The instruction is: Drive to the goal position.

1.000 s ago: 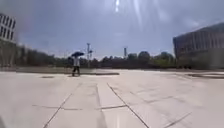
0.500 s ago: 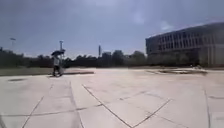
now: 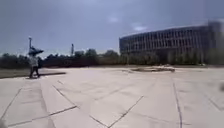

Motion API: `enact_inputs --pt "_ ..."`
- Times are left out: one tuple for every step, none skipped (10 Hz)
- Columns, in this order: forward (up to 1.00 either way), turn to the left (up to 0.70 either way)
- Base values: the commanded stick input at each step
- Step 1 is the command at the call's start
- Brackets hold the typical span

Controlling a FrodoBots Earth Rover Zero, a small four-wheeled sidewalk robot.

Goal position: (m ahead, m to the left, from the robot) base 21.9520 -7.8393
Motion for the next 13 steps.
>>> enact_inputs --pt "0.00 -0.19" --pt "0.00 -0.01" --pt "0.00 0.00" --pt "0.00 0.00" --pt "0.00 0.00" --pt "0.00 0.00" --pt "0.00 0.00" --pt "0.00 0.00" --pt "0.00 -0.08" --pt "0.05 -0.33" --pt "0.54 -0.35" --pt "0.83 -0.34" --pt "0.85 -0.34"
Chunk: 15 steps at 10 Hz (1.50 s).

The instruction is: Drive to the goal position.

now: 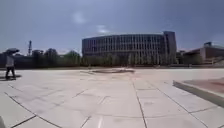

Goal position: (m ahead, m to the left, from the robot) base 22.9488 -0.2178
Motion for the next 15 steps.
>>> enact_inputs --pt "0.85 -0.34" --pt "0.85 -0.34" --pt "0.85 -0.34" --pt "0.85 -0.34" --pt "0.85 -0.28" --pt "0.85 -0.05" --pt "0.84 -0.03" --pt "0.83 -0.03" --pt "0.83 -0.03" --pt "0.83 -0.03" --pt "0.83 -0.03" --pt "0.83 -0.03" --pt "0.83 -0.03" --pt "0.83 -0.03" --pt "0.83 -0.03"
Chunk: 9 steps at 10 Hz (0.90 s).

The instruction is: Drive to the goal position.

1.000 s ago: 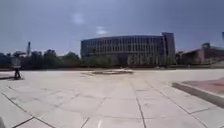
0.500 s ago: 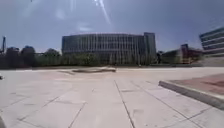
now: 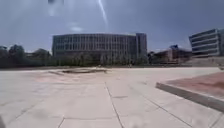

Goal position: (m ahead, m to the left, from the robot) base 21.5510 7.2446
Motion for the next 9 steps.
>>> enact_inputs --pt "0.83 -0.08" --pt "0.83 -0.21" --pt "0.83 -0.33" --pt "0.83 -0.10" --pt "0.83 -0.05" --pt "0.83 -0.03" --pt "0.83 -0.10" --pt "0.83 -0.33" --pt "0.83 -0.15"
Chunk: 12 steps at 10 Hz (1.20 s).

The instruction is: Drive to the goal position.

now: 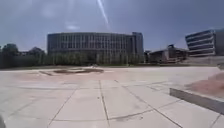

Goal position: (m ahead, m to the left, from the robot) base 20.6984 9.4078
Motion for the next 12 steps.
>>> enact_inputs --pt "0.83 -0.03" --pt "0.83 -0.14" --pt "0.83 -0.28" --pt "0.83 -0.15" --pt "0.83 -0.02" --pt "0.83 -0.02" --pt "0.83 -0.02" --pt "0.83 -0.02" --pt "0.83 -0.02" --pt "0.83 -0.01" --pt "0.83 0.02" --pt "0.83 0.11"
